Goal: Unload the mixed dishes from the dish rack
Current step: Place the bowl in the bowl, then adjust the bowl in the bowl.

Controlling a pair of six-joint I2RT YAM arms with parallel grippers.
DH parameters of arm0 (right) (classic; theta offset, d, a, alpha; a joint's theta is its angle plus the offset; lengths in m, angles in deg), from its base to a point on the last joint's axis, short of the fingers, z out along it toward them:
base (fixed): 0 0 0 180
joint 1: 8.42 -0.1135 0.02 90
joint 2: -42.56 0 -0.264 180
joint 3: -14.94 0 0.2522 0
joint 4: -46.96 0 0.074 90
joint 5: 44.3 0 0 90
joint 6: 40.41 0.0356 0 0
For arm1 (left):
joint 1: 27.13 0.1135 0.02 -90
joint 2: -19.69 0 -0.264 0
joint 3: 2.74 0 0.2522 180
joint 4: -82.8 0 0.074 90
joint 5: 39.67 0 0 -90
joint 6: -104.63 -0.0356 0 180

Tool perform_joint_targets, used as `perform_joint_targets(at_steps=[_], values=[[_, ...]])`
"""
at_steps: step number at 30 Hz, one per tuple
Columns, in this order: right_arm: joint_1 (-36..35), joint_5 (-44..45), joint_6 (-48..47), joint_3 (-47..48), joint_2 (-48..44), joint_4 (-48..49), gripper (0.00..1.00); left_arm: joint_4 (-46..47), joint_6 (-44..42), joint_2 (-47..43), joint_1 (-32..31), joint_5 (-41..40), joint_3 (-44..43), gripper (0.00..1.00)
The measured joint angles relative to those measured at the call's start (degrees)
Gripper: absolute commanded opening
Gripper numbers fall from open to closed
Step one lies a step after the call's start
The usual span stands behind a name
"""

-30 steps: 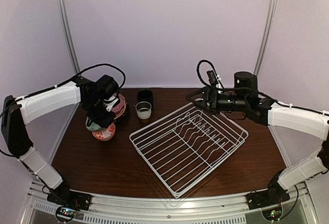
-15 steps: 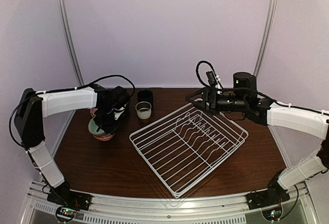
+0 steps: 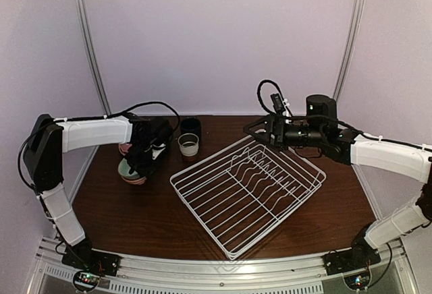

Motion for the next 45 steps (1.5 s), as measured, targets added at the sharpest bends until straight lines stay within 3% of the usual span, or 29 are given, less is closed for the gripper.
perform_joint_targets(at_steps=[15, 18, 20, 21, 33, 45], values=[[0.0, 0.0, 0.0, 0.0, 0.1, 0.0, 1.0, -1.0, -0.5, -0.1, -1.4, -2.1, -3.3, 0.46], [0.0, 0.0, -0.1, 0.0, 0.1, -0.2, 1.0, -1.3, -0.5, -1.1, -1.9, -1.9, -4.3, 0.7], [0.0, 0.0, -0.5, 0.0, 0.1, -0.7, 1.0, -1.2, -1.1, -2.4, -2.2, -1.5, -4.7, 0.94], [0.0, 0.0, -0.9, 0.0, 0.1, -1.2, 1.0, -1.1, -1.1, -3.3, -2.2, -1.2, -4.7, 0.97], [1.8, 0.5, -6.9, 0.0, -3.4, -4.8, 1.0, 4.9, -1.1, -13.6, -1.8, 1.3, -9.4, 0.97], [12.3, 3.4, -10.7, -1.8, -10.7, -6.2, 1.0, 22.6, 3.5, -25.0, 7.1, 18.4, -6.6, 0.97]])
